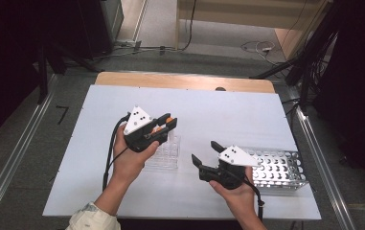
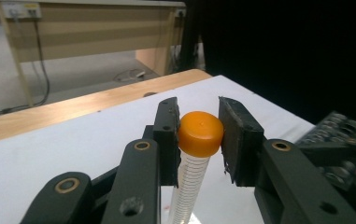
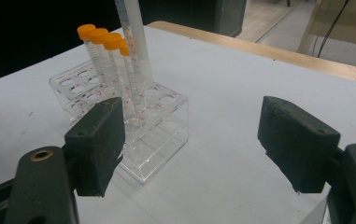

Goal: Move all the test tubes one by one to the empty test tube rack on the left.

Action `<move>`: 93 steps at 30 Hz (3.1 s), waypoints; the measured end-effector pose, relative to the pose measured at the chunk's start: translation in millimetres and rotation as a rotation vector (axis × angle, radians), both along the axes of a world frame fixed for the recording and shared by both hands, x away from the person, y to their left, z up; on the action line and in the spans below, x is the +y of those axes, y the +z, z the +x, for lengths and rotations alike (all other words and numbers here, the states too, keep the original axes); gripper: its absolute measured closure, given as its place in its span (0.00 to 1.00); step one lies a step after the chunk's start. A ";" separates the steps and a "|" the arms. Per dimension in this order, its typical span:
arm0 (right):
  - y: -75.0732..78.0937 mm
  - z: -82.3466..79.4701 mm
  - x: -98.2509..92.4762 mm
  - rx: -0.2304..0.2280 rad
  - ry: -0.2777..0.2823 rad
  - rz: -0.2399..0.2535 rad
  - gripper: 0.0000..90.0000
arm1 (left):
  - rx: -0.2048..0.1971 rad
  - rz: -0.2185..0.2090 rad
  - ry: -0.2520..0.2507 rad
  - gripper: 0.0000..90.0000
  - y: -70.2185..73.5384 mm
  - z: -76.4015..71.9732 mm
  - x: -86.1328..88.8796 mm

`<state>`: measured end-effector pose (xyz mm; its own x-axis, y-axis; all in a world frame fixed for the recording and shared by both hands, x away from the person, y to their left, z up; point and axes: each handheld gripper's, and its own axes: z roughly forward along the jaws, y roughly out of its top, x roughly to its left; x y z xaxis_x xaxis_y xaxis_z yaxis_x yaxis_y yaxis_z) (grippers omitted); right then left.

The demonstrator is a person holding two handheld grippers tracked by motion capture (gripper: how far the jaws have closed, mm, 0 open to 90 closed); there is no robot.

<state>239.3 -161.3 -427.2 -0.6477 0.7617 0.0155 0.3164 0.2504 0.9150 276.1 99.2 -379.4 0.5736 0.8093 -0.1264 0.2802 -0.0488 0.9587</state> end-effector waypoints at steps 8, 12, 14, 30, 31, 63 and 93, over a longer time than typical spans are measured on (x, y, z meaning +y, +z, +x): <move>-0.2 -0.5 0.2 0.003 0.009 -0.003 0.24 | 0.032 0.025 0.029 0.78 -18.3 14.3 2.1; -0.3 0.0 -1.3 0.002 0.006 -0.003 0.25 | 0.045 0.065 0.024 0.78 -26.6 16.1 -1.2; -0.5 0.0 -1.4 0.004 0.007 -0.003 0.25 | 0.048 0.102 0.021 0.78 -32.1 15.7 -4.6; -2.2 0.5 -0.4 0.009 0.011 -0.008 0.25 | 0.060 0.128 0.021 0.54 -44.2 11.0 -8.8; -2.3 0.9 -0.8 0.007 0.011 -0.008 0.25 | 0.065 0.120 0.017 0.51 -43.0 10.0 -7.8; 3.6 7.7 -37.3 0.013 -0.071 0.018 0.20 | 0.062 0.025 0.073 0.20 -34.1 -30.0 40.8; 6.3 9.1 -83.9 0.015 -0.175 0.036 0.20 | 0.086 0.015 0.140 0.19 -44.6 -39.9 68.2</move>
